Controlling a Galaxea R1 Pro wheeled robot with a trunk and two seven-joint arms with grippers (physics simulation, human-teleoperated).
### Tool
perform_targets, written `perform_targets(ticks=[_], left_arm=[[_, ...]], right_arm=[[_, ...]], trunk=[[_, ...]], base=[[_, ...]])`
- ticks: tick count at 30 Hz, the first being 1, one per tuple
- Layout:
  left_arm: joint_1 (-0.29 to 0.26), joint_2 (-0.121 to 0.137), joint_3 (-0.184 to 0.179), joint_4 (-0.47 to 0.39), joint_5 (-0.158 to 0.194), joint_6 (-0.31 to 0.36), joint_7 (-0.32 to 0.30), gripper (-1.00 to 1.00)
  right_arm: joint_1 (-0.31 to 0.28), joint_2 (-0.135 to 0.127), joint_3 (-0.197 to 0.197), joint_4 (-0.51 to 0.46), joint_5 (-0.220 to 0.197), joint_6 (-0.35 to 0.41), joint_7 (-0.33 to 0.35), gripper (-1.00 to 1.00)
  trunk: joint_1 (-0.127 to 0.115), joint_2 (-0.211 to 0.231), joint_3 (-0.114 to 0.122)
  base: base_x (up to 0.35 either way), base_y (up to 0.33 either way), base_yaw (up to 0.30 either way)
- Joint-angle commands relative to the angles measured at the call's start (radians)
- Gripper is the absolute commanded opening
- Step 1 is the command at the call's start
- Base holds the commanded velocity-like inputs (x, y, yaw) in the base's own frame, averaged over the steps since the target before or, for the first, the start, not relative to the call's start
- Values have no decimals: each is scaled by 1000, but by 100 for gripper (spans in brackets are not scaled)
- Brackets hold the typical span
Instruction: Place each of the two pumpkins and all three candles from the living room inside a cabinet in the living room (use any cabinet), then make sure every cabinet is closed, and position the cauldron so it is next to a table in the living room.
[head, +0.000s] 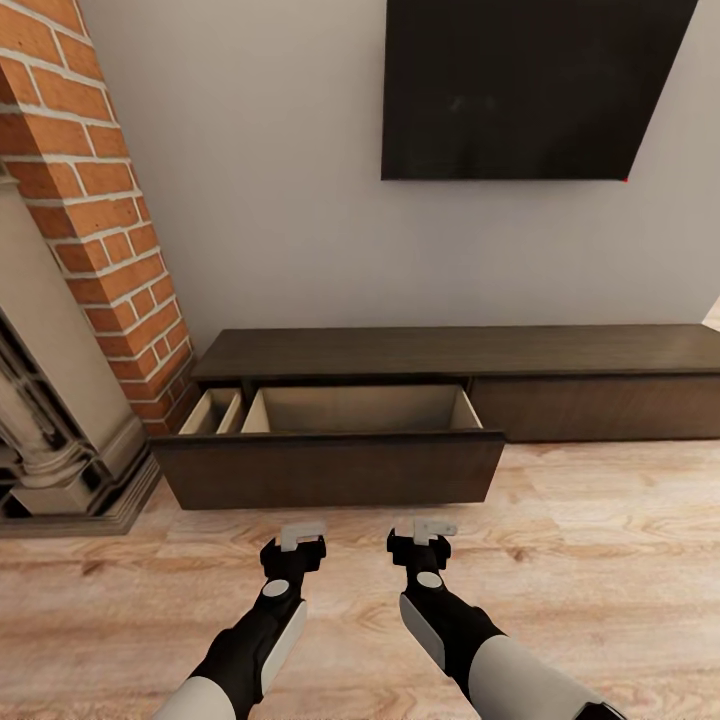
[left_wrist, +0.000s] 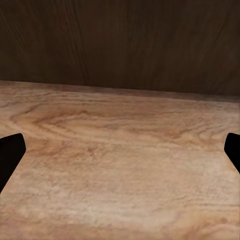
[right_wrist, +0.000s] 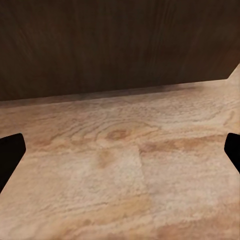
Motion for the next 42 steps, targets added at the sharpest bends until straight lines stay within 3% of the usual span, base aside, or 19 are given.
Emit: perform_targets(ticks=[1, 8, 31, 42], left_arm=[[-1, 1, -6, -1, 10, 1, 8, 100], [1, 1, -6, -1, 2, -22, 8, 100], [1, 3, -5, -1, -4, -48, 13, 100], [6, 2, -5, -1, -4, -49, 13, 100]], right_arm=[[-1, 0, 8, 2, -11, -8, -6, 100], [-1, 0, 8, 2, -11, -8, -6, 100], [-1, 0, 9, 2, -11, -8, -6, 100], [-1, 0, 9, 2, -11, -8, -6, 100]], trunk=[[0, 0, -1], [0, 0, -1], [0, 0, -1], [0, 0, -1]], base=[[0, 0, 0], [15, 0, 0], [323, 0, 0], [112, 0, 0]])
